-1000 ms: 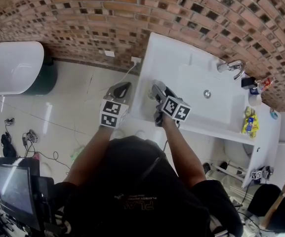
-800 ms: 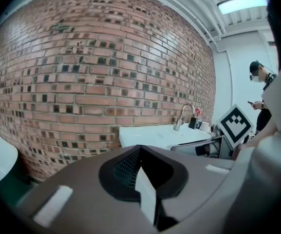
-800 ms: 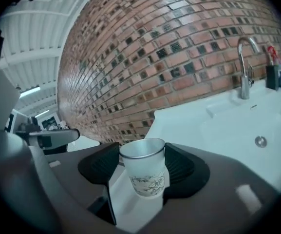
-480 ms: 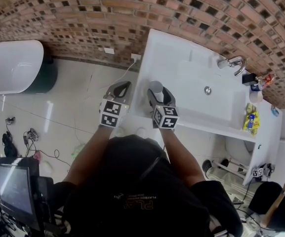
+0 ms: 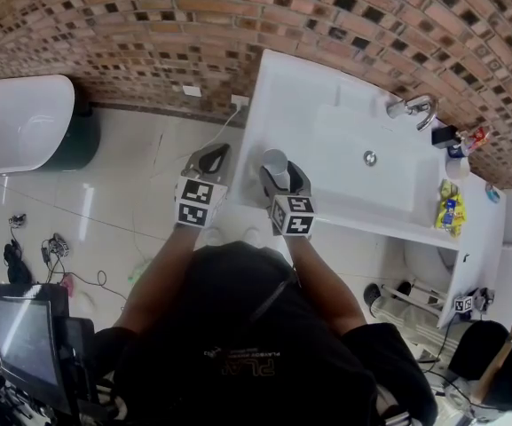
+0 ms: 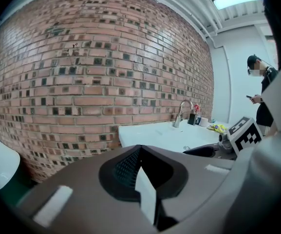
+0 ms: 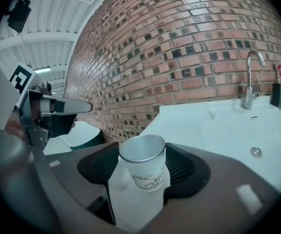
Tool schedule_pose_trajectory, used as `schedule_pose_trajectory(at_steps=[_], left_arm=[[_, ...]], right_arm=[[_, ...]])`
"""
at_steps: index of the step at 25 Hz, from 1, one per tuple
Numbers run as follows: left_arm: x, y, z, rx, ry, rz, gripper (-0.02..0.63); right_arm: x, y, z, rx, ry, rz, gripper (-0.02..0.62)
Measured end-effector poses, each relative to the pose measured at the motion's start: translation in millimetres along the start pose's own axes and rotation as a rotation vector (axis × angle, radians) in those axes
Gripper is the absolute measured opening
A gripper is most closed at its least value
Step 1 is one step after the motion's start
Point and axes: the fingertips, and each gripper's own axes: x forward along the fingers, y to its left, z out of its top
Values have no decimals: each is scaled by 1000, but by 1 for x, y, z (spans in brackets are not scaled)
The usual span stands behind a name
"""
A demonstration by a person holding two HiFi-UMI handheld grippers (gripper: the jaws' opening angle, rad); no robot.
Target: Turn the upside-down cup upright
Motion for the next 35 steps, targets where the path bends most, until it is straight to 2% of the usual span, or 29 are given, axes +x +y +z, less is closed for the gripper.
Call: schedule_pose_trajectory(at_steps=[11,18,20,24,30,35], left_arm=[[4,3,-4,-30,-3,12,-2],[6,-7,-5,-25,2,-7,-2],[7,-10,-4,-22,-2,-16,-2],[9,-18,-1,-20,-8,-30,-2],[8,-24,2,-2,-22,-43,-2],[4,-24,7,8,-33,-41,-2]], right_arm=[[-10,13,-10,-30,28,16,316],[-17,12,-15,-59,53,5,330],[-20,14,-13,-79,47,7,355],[-29,17,1,-133,5,7,359],[-47,20,38,-143,-88,-1,313],[-57,20,59,-169,-138,-36,223]])
